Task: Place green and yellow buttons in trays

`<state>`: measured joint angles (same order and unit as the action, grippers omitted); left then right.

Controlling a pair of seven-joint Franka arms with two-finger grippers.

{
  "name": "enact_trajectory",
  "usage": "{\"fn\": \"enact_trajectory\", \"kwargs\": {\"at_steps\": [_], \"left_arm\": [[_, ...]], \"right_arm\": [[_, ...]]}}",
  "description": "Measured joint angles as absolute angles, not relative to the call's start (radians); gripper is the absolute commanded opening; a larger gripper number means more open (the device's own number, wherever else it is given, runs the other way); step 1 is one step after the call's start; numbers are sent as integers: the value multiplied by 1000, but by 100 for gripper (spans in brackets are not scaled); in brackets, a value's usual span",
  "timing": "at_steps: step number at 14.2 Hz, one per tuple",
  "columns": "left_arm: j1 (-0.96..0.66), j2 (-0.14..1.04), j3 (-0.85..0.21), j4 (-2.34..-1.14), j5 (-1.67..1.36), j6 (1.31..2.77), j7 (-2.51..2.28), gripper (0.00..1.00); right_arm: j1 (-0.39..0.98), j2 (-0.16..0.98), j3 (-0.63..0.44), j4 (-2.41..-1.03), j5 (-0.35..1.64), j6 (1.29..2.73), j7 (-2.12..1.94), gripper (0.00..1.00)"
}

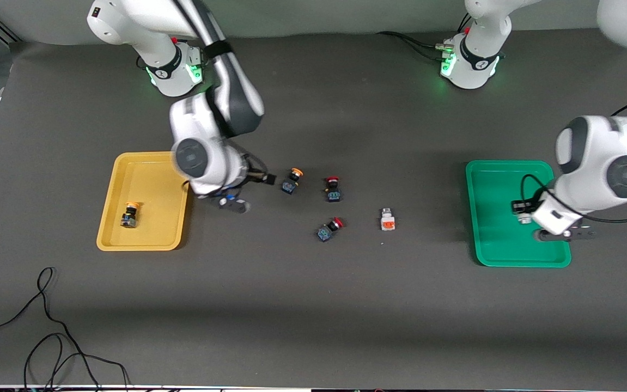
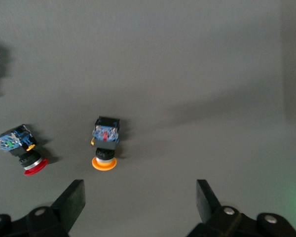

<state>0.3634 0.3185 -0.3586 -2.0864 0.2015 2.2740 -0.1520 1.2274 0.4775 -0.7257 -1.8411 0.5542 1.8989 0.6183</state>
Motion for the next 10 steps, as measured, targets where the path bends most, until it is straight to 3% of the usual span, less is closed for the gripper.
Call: {"fn": "enact_trajectory", "kwargs": {"at_steps": [1,3,4,5,6,10], "left_arm": [[364,343,-355,-2127,215,2349,-152,29],[365,386,-344,-2167,251,2428,-152,46],[365,403,-338,-2171,264,2448,-152,58],[366,413,-334,-2171,268,2459,-152,87],[366,417,-332,-2170,270,2464,-152,100],[368,409,-332,-2096,274,2382,-151,100]], "right_arm": [[1254,494,-724,-1846,555,1923,658,100],[1294,545,-723,-1853,591,1982,705,100],[1307,578,-722,-1857,630,2016,706,100],[1319,614,-720,-1859,663,2051,706,100],[1328,650,-717,-1859,691,2085,706,100],[1332,751,-685,-1848,753,2172,706,95]]}}
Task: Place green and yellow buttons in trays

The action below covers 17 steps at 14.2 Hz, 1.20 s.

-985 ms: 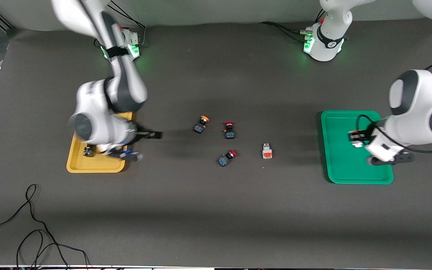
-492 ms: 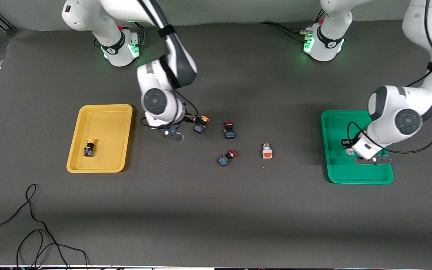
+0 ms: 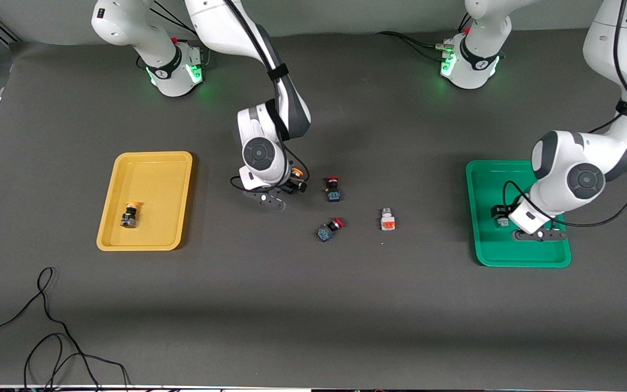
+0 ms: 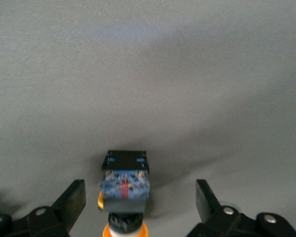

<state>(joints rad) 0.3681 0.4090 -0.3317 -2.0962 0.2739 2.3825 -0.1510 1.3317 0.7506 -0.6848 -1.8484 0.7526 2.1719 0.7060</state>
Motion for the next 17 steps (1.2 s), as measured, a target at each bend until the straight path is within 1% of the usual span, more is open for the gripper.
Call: {"fn": "enact_trajectory", "kwargs": {"at_steps": [1,2,4,5,6,8,10,12,14,17], "left_arm": [[368,401,-333,-2037,274,2301,-149,100],[367,393,-336,-1972,273,2217,-142,100],[365,382,-353,-1841,262,2075,-129,100],[364,379,-372,-1796,251,2038,-127,100],[360,377,-393,-1769,241,2018,-127,100],[337,379,-437,-1754,218,2005,-159,100],[265,386,-457,-1755,209,2005,-269,100],[166,399,-463,-1754,208,2016,-367,100],[74,428,-465,-1746,208,2056,-420,100],[-45,508,-465,-1690,208,2082,-468,100]], "right_arm": [[1331,767,-684,-1836,763,2178,706,91],[1328,781,-684,-1821,773,2179,706,82],[1319,807,-684,-1789,795,2179,706,39],[1317,817,-684,-1778,801,2179,706,3],[1317,822,-684,-1769,805,2179,706,0],[1316,821,-685,-1755,807,2179,706,0],[1312,821,-689,-1753,807,2173,706,0],[1308,812,-722,-1747,805,2125,695,0],[1305,783,-815,-1732,804,2008,623,0],[1294,703,-1035,-1721,788,1774,406,0]]}}
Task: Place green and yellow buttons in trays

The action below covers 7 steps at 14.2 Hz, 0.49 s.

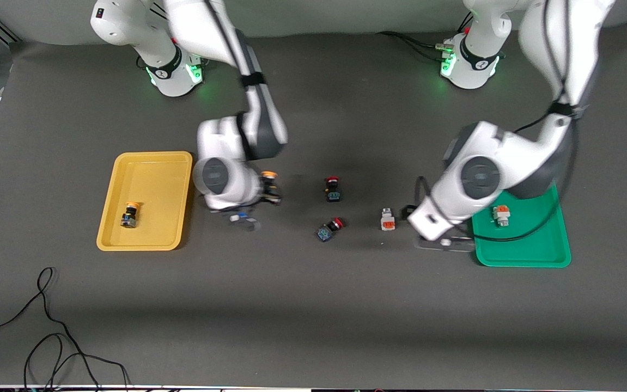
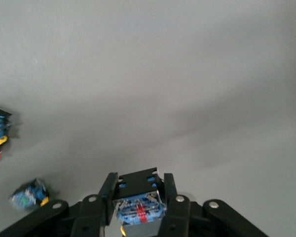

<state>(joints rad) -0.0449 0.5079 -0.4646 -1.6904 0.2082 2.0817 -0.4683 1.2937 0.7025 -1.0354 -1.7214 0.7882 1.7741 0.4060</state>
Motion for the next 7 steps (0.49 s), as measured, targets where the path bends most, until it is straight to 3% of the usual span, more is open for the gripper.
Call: {"fn": "enact_trajectory", "kwargs": {"at_steps": [3,7], "left_arm": [[-103,574,-462,-1666,210,2128,-528,100],[-110,686,-445,-1667,265,2193,-607,100]], "right_arm": [[1252,650,-1242,-1731,748,1598,101,0],[1040,654,-1275,-1791,721,1574,-306,0]]}}
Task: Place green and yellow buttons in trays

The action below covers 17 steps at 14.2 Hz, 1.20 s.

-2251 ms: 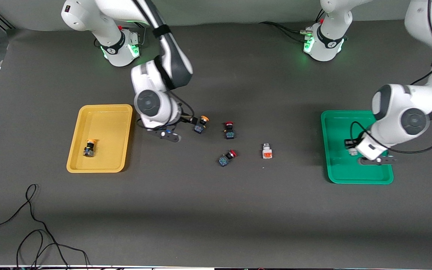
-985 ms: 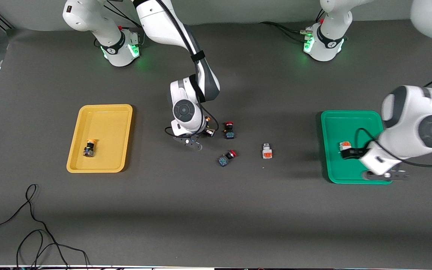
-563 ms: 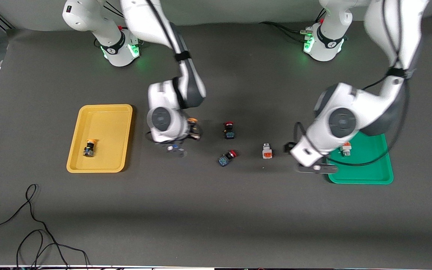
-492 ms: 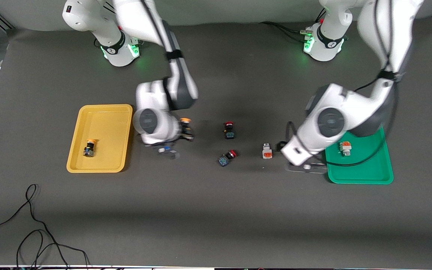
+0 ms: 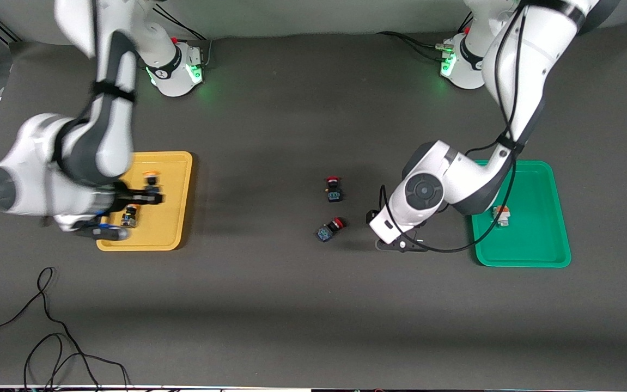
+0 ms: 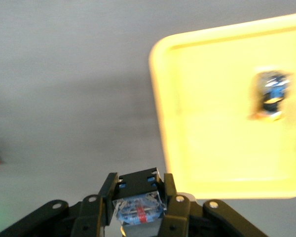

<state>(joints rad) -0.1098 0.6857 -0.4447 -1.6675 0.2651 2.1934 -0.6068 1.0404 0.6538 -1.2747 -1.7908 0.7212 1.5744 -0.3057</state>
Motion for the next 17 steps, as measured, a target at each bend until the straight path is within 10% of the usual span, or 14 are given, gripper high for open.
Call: {"fn": "enact_trajectory", "kwargs": {"at_steps": [6,9,12,17], "left_arm": [[-132,749,-442,-1672,272,2211,-783,23],[-138,749,-441,-1671,272,2210,-802,18],[-134,741,-441,-1659,272,2208,-809,17],[-128,607,-447,-1588,231,2023,-781,12]], "right_arm": [[746,712,-1051,-1877,727,1756,-557,0],[761,730,-1009,-1913,769,1819,-556,13],[773,738,-984,-1935,788,1853,-525,91],[795,738,-983,-1936,789,1869,-492,100]]}}
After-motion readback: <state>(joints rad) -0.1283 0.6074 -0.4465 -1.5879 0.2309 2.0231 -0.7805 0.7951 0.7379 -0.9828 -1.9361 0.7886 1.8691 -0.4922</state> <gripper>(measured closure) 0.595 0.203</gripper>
